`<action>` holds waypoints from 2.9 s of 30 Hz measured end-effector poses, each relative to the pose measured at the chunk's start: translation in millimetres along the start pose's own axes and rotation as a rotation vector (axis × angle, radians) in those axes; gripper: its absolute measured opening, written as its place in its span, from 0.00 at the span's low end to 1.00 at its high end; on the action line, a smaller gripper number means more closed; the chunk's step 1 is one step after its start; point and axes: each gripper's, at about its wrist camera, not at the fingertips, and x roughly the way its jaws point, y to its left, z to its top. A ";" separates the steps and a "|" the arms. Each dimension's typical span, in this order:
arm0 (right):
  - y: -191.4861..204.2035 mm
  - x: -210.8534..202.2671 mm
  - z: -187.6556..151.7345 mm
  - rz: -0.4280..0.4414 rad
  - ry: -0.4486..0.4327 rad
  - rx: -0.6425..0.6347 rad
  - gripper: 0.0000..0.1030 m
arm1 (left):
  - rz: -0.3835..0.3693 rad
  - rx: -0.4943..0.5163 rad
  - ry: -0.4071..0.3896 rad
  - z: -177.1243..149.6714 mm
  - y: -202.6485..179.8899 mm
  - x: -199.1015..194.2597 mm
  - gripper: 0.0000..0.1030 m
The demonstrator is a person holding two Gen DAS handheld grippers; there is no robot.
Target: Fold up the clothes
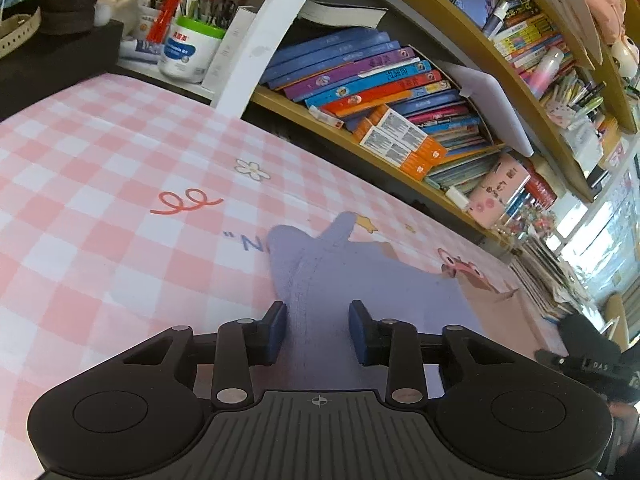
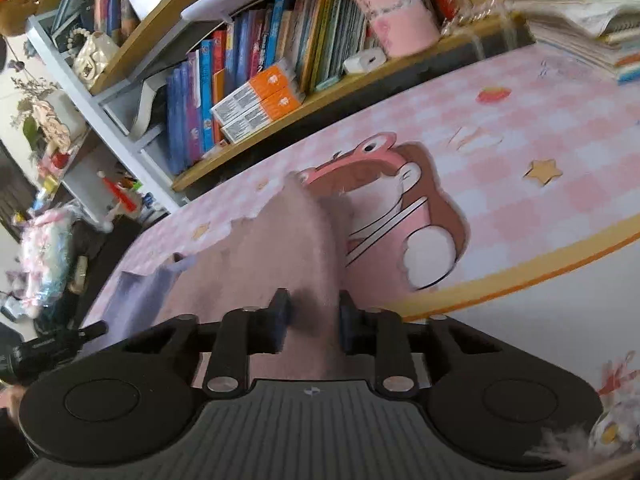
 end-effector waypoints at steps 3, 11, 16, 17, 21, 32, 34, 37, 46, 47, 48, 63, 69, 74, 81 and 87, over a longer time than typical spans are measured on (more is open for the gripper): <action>13.0 3.1 0.8 -0.001 0.009 -0.020 0.19 | -0.002 -0.023 0.007 3.9 8.5 0.0 0.20; 67.7 44.9 -0.2 0.046 0.093 -0.135 0.19 | 0.095 -0.035 -0.028 31.3 52.1 -11.6 0.20; 107.4 77.2 -5.0 0.091 0.132 -0.253 0.20 | 0.156 -0.017 -0.049 51.2 82.7 -17.7 0.20; 113.0 82.1 -5.6 0.094 0.134 -0.279 0.20 | 0.164 -0.021 -0.056 53.4 88.3 -19.4 0.20; 124.3 90.4 -5.1 0.102 0.132 -0.367 0.32 | 0.214 -0.048 -0.143 50.5 93.4 -36.3 0.23; 125.9 74.0 12.9 0.139 0.021 -0.698 0.51 | 0.388 -0.155 -0.296 12.2 42.5 -123.2 0.54; 130.1 74.6 11.3 0.167 0.000 -0.786 0.51 | 0.385 -0.225 -0.294 4.6 42.4 -126.0 0.54; 136.9 79.4 5.3 0.209 -0.015 -0.885 0.56 | 0.409 -0.298 -0.279 -6.1 41.3 -125.9 0.54; 143.9 99.0 -11.7 0.270 0.056 -1.025 0.54 | 0.367 -0.586 -0.271 -25.1 60.2 -110.3 0.51; 143.2 99.7 -12.7 0.273 0.056 -1.026 0.54 | 0.359 -0.617 -0.285 -27.9 61.6 -109.4 0.51; 142.5 100.5 -13.8 0.276 0.057 -1.026 0.54 | 0.355 -0.637 -0.295 -30.0 62.1 -108.8 0.51; 130.4 92.5 -15.5 0.308 0.071 -0.998 0.54 | 0.381 -0.622 -0.297 -23.6 48.4 -80.6 0.35; 130.6 92.0 -16.4 0.308 0.072 -0.998 0.54 | 0.365 -0.533 -0.319 -19.9 36.9 -77.9 0.10; 130.2 92.5 -16.0 0.310 0.076 -0.991 0.54 | 0.252 -0.234 -0.389 -8.7 -19.1 -85.4 0.13; 129.4 94.6 -14.2 0.316 0.086 -0.980 0.54 | 0.283 -0.479 -0.361 -18.6 26.6 -83.0 0.13; 128.6 95.3 -13.4 0.318 0.087 -0.976 0.54 | 0.312 -0.568 -0.296 -29.0 43.8 -79.6 0.48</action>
